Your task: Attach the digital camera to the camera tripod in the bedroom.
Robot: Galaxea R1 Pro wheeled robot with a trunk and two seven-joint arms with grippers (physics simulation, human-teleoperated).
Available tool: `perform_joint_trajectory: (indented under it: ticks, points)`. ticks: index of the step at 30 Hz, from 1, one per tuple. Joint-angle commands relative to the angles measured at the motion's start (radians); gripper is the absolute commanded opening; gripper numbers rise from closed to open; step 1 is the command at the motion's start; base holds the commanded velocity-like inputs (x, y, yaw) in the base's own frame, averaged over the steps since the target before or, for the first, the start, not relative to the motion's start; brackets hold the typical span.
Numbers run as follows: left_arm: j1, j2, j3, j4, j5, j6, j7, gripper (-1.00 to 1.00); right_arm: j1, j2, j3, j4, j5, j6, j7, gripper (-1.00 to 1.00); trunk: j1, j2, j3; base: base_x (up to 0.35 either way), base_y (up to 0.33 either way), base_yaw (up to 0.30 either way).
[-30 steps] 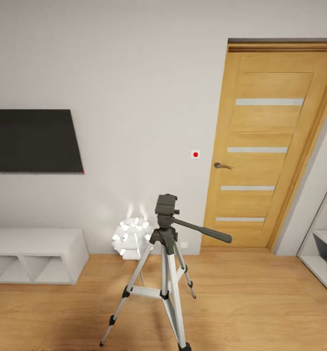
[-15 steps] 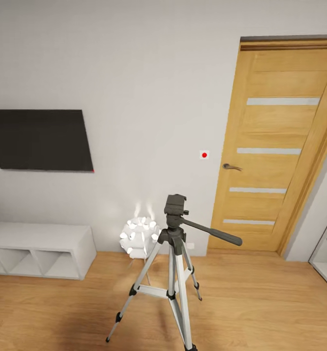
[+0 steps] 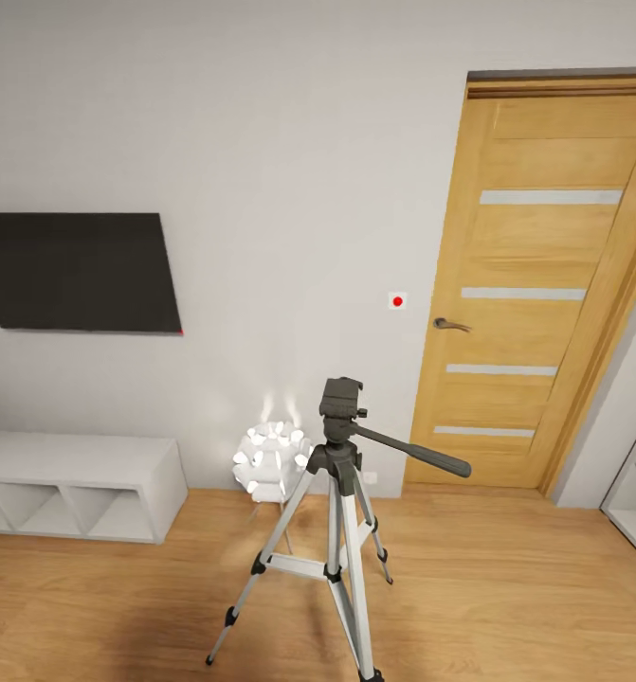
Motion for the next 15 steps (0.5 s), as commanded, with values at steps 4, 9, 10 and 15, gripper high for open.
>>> perform_joint_trajectory:
  ticks: [4, 9, 10, 15]
  points:
    - [0.000, -0.001, -0.009, 0.000, 0.008, 0.000, -0.002, -1.00, -0.001, -0.001, -0.009, 0.003, 0.010, -0.003, 0.002, 1.00, 0.000, -0.001, 0.000, 0.000, 0.000, 0.000]
    - [0.000, 0.000, -0.009, 0.000, 0.008, 0.000, -0.002, -1.00, -0.001, 0.000, -0.009, 0.003, 0.011, -0.007, 0.000, 1.00, 0.000, -0.001, 0.000, 0.000, 0.000, 0.000]
    - [0.000, 0.000, -0.009, 0.000, 0.007, 0.000, -0.002, -1.00, -0.001, 0.000, -0.009, 0.003, 0.011, -0.007, 0.000, 1.00, 0.000, -0.001, 0.000, 0.000, 0.000, 0.000]
    - [0.000, -0.001, -0.009, 0.000, 0.007, 0.000, -0.002, -1.00, -0.002, -0.002, -0.008, 0.002, 0.013, -0.004, -0.001, 1.00, 0.000, -0.001, 0.000, 0.000, 0.000, 0.000]
